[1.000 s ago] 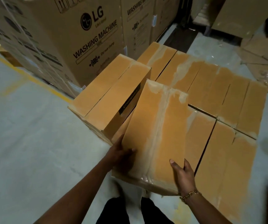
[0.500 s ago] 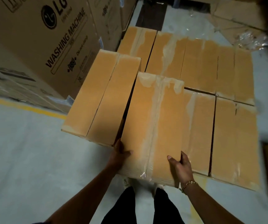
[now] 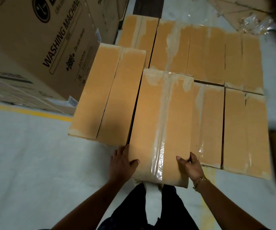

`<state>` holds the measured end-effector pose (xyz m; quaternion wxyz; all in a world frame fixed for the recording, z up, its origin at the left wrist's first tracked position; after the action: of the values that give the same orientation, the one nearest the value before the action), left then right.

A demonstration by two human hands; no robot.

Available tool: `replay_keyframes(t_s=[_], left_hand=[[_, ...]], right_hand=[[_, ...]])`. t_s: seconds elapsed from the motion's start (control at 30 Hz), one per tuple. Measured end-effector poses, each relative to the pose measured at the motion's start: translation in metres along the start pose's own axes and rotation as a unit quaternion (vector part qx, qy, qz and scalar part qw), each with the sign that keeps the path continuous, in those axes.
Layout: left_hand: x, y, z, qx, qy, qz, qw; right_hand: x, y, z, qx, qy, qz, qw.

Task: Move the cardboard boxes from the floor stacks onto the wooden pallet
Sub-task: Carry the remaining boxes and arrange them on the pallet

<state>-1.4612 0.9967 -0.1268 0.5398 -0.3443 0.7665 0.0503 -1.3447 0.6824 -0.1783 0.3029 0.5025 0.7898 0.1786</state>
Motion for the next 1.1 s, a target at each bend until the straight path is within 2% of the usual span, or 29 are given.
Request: replay_keyframes(t_s=[0.1, 0.27, 0.33, 0.43, 0.67, 0.9, 1.1], left_hand=[[-0.010, 0.008, -0.003, 0.073, -0.054, 0.076, 0.993], [0.007, 0.036, 0.006, 0.149, 0.033, 0.159, 0.975], [0.012, 0.042, 0.008, 0.175, 0.063, 0.184, 0.965], [0.014, 0.044, 0.009, 0.193, 0.084, 0.210, 0.955], [0.010, 0.042, 0.013, 0.210, 0.060, 0.225, 0.950], [-0.012, 0.032, 0.023, 0.231, -0.027, 0.224, 0.947], [-0.024, 0.020, 0.034, 0.208, -0.067, 0.235, 0.947]], right_hand=[[0.006, 0.007, -0.018, 0.045, 0.013, 0.001, 0.999], [0.018, -0.009, -0.044, 0.177, 0.024, 0.026, 0.984], [0.019, -0.014, -0.047, 0.197, 0.014, 0.041, 0.979], [0.019, -0.018, -0.041, 0.179, -0.004, 0.050, 0.983], [0.019, -0.017, -0.036, 0.162, -0.019, 0.058, 0.985], [0.025, 0.021, -0.020, 0.136, -0.023, 0.051, 0.989], [0.024, 0.038, -0.004, 0.129, -0.022, 0.042, 0.991]])
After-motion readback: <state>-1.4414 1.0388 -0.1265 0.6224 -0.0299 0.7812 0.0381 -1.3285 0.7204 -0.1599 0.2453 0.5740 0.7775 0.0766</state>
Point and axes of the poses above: each hand's wrist, its own z-axis towards the middle knuckle, its own x-axis out of the palm, y = z × x, the point moved 8 cm from there along z, towards the middle knuckle, and after that the axes turned 8 degrees about z, right-handed, at the moved point
